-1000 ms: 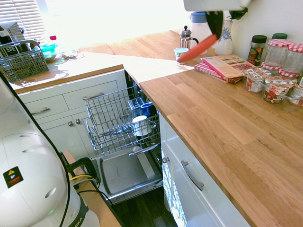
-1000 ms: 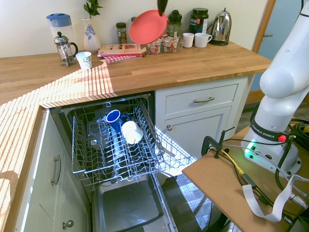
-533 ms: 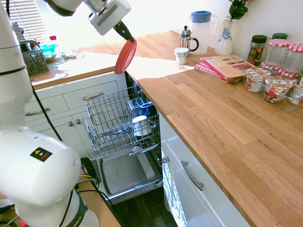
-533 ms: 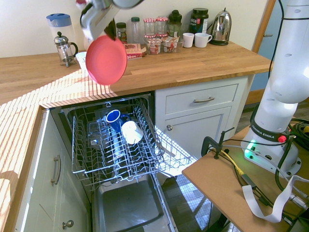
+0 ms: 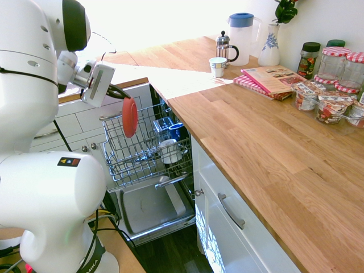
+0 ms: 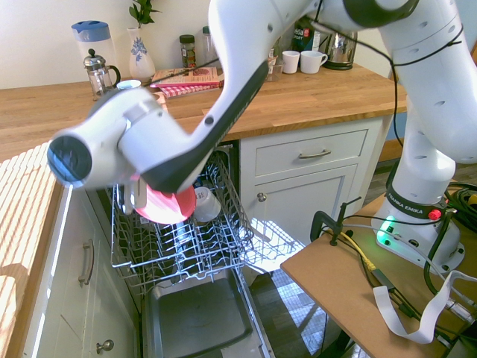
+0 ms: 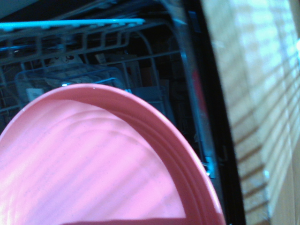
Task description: Put the plate in the dishwasher
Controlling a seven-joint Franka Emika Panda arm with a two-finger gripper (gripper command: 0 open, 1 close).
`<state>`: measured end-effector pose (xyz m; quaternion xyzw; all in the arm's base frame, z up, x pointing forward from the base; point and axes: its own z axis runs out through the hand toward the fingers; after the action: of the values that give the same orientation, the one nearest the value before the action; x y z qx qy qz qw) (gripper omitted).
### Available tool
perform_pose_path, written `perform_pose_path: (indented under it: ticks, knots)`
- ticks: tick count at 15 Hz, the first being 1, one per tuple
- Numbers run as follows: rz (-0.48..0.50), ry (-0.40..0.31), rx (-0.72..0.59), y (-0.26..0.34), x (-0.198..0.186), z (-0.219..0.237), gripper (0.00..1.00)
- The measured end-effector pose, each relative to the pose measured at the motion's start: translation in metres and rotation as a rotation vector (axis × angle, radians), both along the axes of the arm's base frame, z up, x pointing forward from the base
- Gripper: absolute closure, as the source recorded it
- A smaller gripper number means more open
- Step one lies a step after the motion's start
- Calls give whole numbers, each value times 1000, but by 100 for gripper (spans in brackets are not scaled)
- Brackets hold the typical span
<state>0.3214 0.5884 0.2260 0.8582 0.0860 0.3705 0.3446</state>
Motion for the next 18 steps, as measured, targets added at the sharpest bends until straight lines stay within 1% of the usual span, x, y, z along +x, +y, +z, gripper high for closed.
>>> perform_pose_path:
  ticks: [2, 4, 5, 7, 9, 11, 14, 18]
  knots:
    - [13, 18, -63, 12, -1, -43, 100]
    - [4, 42, -71, 16, 9, -55, 100]
    - [-13, 71, -64, 19, 12, -52, 0]
    - [-39, 134, -57, 22, 21, -46, 0]
    - [-74, 214, -54, 20, 36, -42, 0]
    - [-104, 277, -46, 17, 51, -41, 0]
    - [-129, 348, -27, 18, 59, -43, 0]
    - [-139, 408, -6, 24, 64, -40, 0]
